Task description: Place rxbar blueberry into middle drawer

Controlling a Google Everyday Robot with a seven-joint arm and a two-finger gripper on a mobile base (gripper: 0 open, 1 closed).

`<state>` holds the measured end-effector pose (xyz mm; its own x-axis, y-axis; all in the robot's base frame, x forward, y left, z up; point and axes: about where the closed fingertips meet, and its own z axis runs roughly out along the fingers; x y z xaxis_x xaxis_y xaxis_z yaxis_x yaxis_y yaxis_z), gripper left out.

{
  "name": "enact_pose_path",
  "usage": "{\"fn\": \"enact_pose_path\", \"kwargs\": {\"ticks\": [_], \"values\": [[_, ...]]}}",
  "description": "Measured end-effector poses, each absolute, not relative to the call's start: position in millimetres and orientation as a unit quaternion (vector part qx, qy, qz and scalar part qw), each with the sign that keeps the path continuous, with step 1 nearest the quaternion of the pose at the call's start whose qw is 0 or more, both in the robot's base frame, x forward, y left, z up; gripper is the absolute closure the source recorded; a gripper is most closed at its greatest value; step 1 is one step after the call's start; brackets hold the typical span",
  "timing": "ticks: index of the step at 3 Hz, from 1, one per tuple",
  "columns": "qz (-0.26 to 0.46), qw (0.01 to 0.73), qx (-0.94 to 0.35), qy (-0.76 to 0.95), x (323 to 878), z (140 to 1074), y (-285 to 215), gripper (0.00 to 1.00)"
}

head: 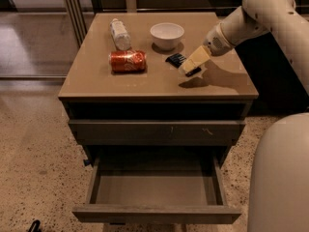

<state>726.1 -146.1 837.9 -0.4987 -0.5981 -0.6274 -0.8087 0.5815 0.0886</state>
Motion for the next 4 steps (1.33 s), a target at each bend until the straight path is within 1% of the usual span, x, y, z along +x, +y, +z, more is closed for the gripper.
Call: {"fn": "enact_pose_path", "kwargs": {"ticks": [2,3,4], "values": [[0.172,0.292,-0.418,0.843,744,828,-121,0.0],[0.156,0.276,-0.409,0.856,746,808,-123,0.01],[0.145,0.268,-0.4,0.865,744,797,-128,0.23]]}}
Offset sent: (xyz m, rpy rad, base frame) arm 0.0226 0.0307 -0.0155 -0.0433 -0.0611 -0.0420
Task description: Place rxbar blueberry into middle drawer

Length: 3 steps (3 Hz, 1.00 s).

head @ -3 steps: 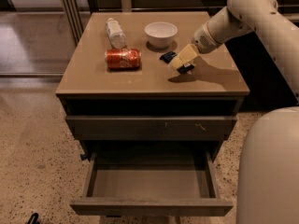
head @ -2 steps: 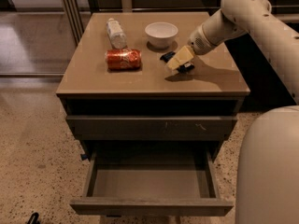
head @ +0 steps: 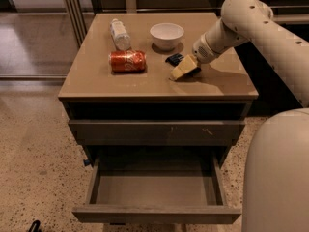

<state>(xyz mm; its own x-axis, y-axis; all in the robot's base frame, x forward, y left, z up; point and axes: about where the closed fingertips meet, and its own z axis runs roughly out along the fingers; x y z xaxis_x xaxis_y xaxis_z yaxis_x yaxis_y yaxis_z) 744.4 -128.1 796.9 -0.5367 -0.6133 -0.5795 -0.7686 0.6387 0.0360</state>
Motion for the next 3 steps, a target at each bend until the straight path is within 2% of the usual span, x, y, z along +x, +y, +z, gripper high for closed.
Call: {"fn": "enact_pose_path", "kwargs": {"ticks": [3], "values": [[0.145,0.268,-0.4,0.864,744,813,-128,0.93]]}}
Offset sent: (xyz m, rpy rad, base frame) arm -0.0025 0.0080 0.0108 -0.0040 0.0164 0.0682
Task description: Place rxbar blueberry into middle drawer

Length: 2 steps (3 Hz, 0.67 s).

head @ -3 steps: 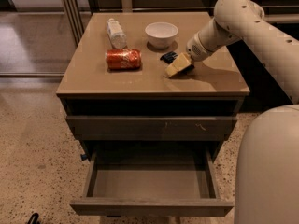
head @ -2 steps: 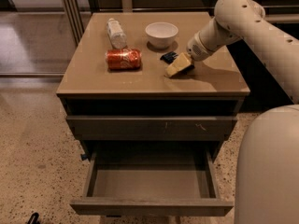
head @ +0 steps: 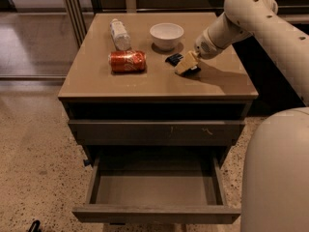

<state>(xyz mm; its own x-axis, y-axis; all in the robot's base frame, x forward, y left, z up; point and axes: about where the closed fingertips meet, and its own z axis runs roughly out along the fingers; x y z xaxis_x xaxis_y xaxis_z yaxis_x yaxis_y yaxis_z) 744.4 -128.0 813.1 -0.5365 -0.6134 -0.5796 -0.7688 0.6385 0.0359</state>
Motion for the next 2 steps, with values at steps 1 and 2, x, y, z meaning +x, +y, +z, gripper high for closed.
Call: {"fn": "enact_pose_path", "kwargs": {"ticks": [1,2], "values": [[0.148,0.27,-0.404,0.861,744,823,-125,1.0],[0.159,0.284,-0.443,0.835,739,852,-112,1.0]]}}
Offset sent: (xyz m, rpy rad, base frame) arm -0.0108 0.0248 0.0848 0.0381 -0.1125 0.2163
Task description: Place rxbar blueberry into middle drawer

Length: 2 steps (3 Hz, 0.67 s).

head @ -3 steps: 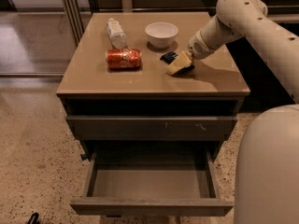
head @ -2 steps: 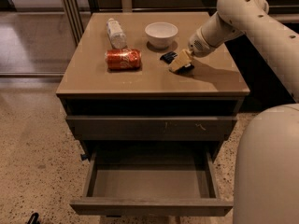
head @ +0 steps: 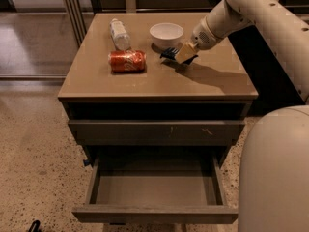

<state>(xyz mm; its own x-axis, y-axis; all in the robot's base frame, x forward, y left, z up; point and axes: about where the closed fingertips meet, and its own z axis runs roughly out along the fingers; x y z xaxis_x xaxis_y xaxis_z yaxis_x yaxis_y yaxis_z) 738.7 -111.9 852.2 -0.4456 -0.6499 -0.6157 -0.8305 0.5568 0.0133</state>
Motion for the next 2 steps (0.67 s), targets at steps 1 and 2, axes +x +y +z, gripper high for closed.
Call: {"fn": "enact_pose_path", "kwargs": {"ticks": [1,2], "values": [[0.158,0.285,-0.446,0.833,739,854,-112,1.0],[0.16,0.27,-0.479,0.82,732,851,-102,1.0]]}}
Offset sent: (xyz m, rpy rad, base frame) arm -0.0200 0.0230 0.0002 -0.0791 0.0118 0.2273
